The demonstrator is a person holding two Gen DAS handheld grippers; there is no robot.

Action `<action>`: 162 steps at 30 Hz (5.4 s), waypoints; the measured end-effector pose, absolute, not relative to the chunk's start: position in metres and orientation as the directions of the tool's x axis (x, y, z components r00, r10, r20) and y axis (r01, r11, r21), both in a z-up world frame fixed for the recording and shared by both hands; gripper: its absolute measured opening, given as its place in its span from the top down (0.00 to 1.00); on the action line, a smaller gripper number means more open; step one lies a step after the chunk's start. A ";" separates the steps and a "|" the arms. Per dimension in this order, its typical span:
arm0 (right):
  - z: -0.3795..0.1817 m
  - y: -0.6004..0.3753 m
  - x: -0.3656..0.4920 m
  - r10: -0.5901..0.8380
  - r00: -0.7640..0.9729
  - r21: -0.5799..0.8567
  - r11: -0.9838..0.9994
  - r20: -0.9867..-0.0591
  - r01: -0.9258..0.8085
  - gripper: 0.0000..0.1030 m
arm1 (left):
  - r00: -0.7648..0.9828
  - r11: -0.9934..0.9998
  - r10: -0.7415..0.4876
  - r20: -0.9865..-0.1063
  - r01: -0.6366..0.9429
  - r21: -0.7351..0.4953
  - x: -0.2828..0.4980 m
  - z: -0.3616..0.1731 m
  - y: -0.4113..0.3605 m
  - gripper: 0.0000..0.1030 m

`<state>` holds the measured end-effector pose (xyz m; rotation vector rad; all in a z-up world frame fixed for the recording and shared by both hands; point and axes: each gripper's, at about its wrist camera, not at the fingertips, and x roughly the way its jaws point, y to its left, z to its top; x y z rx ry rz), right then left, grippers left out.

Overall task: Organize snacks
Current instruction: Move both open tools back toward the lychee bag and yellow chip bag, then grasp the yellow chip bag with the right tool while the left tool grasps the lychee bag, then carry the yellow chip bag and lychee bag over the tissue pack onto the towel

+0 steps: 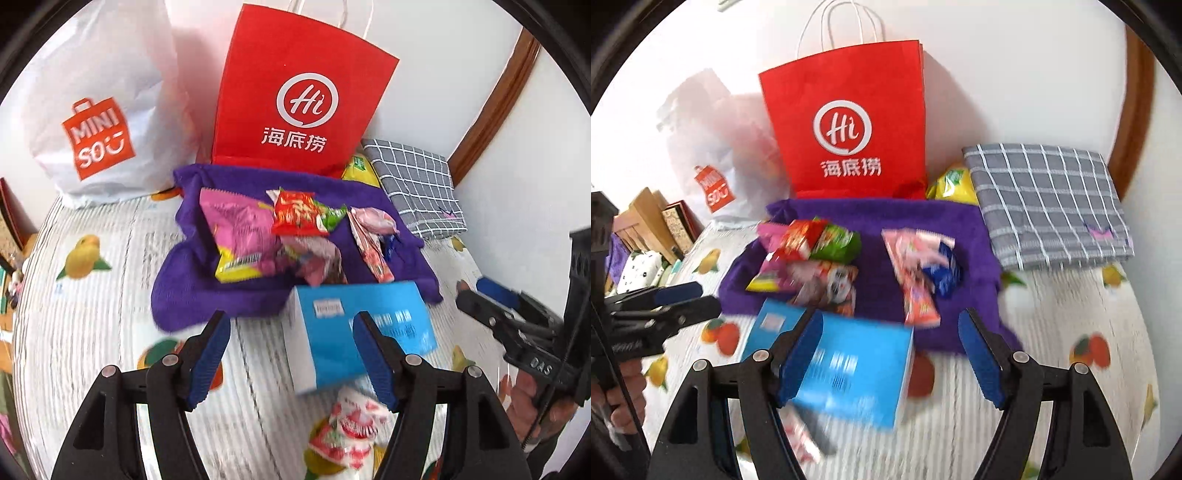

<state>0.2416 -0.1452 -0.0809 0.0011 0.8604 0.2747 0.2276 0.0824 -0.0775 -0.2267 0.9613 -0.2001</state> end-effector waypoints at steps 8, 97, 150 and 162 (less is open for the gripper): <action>-0.095 -0.153 0.180 0.260 0.580 0.164 0.963 -0.772 -0.213 0.27 | 0.564 0.949 -0.286 -0.775 0.057 -0.309 0.184 -0.079 0.085 0.33; -0.124 -0.190 0.094 0.195 0.673 0.092 0.978 -0.714 -0.186 0.37 | 0.538 0.949 -0.314 -0.782 0.167 -0.267 0.118 -0.122 0.027 0.56; -0.053 -0.152 0.198 0.249 0.729 0.101 0.965 -0.638 -0.241 0.37 | 0.618 0.939 -0.335 -0.711 0.156 -0.307 0.196 -0.036 0.048 0.56; -0.053 -0.148 0.222 0.251 0.728 0.098 0.964 -0.638 -0.246 0.37 | 0.625 0.944 -0.321 -0.711 0.151 -0.293 0.217 -0.029 0.049 0.56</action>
